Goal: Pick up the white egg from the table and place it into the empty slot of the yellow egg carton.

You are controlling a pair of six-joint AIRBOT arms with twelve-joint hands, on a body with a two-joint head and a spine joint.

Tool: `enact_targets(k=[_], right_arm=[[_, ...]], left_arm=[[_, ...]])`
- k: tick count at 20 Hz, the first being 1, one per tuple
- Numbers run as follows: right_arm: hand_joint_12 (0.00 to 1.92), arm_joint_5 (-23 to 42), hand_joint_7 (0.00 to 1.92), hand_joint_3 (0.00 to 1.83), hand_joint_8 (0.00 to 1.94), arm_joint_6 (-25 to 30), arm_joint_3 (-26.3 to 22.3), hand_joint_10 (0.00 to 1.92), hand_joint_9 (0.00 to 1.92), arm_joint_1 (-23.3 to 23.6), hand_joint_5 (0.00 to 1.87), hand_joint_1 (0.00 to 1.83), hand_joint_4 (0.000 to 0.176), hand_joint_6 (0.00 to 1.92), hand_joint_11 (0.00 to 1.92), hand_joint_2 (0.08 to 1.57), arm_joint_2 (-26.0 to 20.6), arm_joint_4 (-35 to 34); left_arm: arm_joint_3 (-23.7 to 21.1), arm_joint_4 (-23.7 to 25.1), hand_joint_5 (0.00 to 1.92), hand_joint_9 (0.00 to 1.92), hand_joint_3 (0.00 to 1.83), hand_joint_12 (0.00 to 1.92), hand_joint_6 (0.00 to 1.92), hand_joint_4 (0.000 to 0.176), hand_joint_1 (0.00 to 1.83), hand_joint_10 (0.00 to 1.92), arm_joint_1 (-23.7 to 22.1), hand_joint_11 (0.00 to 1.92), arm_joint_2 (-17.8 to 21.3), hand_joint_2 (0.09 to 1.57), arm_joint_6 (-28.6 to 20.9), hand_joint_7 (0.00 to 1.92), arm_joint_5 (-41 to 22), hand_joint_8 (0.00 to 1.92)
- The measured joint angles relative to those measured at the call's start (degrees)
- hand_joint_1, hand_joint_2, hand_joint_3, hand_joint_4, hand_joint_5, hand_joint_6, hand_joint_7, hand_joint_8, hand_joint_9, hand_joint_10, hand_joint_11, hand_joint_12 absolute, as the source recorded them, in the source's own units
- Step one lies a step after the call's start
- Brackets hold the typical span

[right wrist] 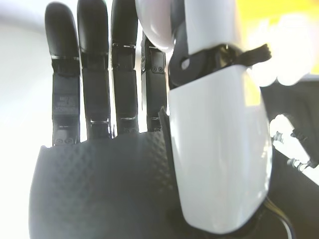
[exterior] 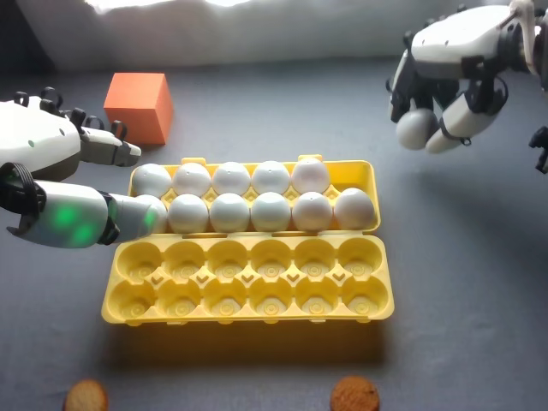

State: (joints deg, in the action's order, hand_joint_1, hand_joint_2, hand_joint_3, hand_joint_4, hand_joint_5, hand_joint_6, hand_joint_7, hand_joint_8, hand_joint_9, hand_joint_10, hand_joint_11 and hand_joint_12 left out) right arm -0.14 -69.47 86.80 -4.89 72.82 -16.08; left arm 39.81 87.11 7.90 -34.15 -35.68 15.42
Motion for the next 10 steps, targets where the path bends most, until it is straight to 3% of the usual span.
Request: enact_targets(k=[10], right_arm=[[1.23,-2.2,0.97,0.00,1.11,0.2,-2.6,1.17,0.89,1.9,1.05,1.38,0.000,0.73,0.62,1.10,-0.2,-0.1]], left_arm=[[0.0,0.0,0.31,0.37,0.00,0.71,0.00,0.000,0.00,0.00,0.0,0.00,0.0,1.22,0.0,0.39,0.1,0.00]])
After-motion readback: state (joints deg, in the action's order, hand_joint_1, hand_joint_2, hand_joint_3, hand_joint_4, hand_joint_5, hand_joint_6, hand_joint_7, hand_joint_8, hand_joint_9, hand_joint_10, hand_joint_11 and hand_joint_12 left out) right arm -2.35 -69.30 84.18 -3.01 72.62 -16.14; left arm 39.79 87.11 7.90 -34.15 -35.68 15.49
